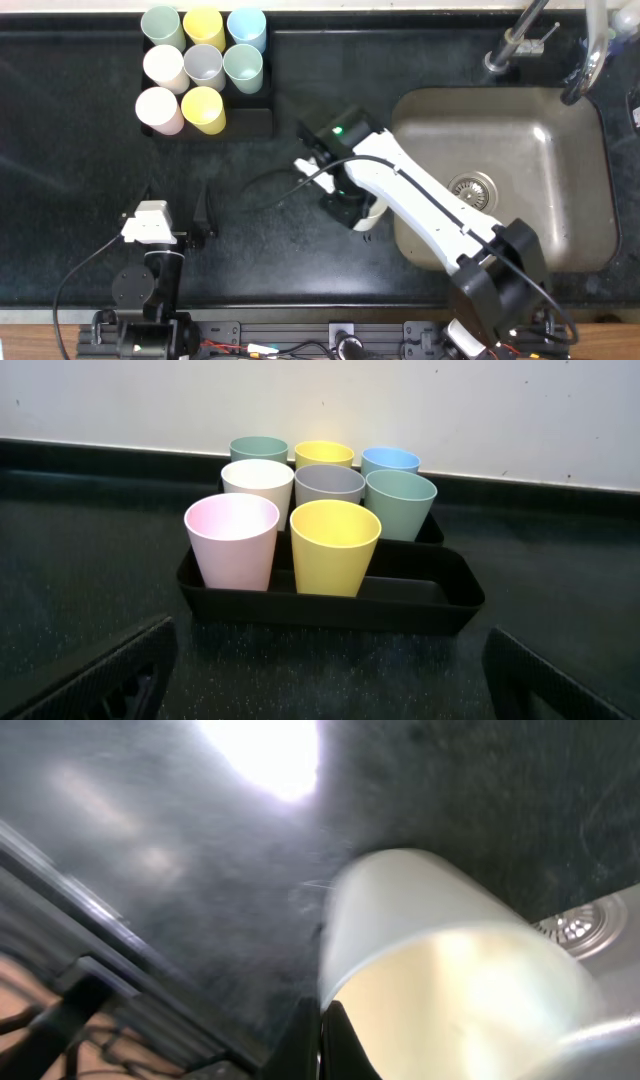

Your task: Store Cups

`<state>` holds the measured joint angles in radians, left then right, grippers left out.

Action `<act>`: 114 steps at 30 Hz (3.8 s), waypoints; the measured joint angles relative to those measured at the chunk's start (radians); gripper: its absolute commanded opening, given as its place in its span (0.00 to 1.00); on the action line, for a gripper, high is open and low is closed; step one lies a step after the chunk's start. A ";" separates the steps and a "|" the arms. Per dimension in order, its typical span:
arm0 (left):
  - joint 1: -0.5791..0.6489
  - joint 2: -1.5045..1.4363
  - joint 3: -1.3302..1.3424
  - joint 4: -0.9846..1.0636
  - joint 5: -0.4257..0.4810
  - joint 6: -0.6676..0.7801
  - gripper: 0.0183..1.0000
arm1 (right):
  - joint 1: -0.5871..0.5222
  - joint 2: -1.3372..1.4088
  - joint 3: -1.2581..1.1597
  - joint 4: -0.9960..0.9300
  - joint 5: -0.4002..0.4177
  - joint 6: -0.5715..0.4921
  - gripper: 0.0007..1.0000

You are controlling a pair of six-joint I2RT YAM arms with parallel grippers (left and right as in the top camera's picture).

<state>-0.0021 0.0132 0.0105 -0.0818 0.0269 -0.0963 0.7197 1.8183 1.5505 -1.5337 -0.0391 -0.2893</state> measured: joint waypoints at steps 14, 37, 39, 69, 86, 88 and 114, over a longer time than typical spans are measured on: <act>0.000 0.000 0.000 0.000 0.000 0.000 1.00 | 0.076 0.092 0.815 -0.032 0.118 -0.013 0.04; 0.000 0.000 0.000 0.000 0.000 0.000 1.00 | 0.181 0.475 0.989 0.039 0.294 -0.264 0.04; 0.000 0.000 0.000 0.000 0.000 0.000 1.00 | 0.178 0.493 0.989 0.043 0.270 -0.265 0.04; 0.000 0.000 0.000 0.000 0.000 0.000 1.00 | 0.134 0.611 0.989 0.052 0.157 -0.288 0.04; 0.000 0.000 0.000 0.000 0.000 0.000 1.00 | 0.132 0.616 0.989 0.023 0.129 -0.291 0.04; 0.000 0.000 0.000 0.000 0.000 0.000 1.00 | 0.132 0.616 0.989 0.024 0.127 -0.292 0.04; 0.000 0.000 0.000 0.000 0.000 0.000 1.00 | 0.115 0.642 0.930 0.102 0.145 -0.344 0.04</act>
<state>-0.0021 0.0132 0.0105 -0.0818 0.0269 -0.0963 0.8349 2.4603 2.4809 -1.4319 0.1059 -0.6331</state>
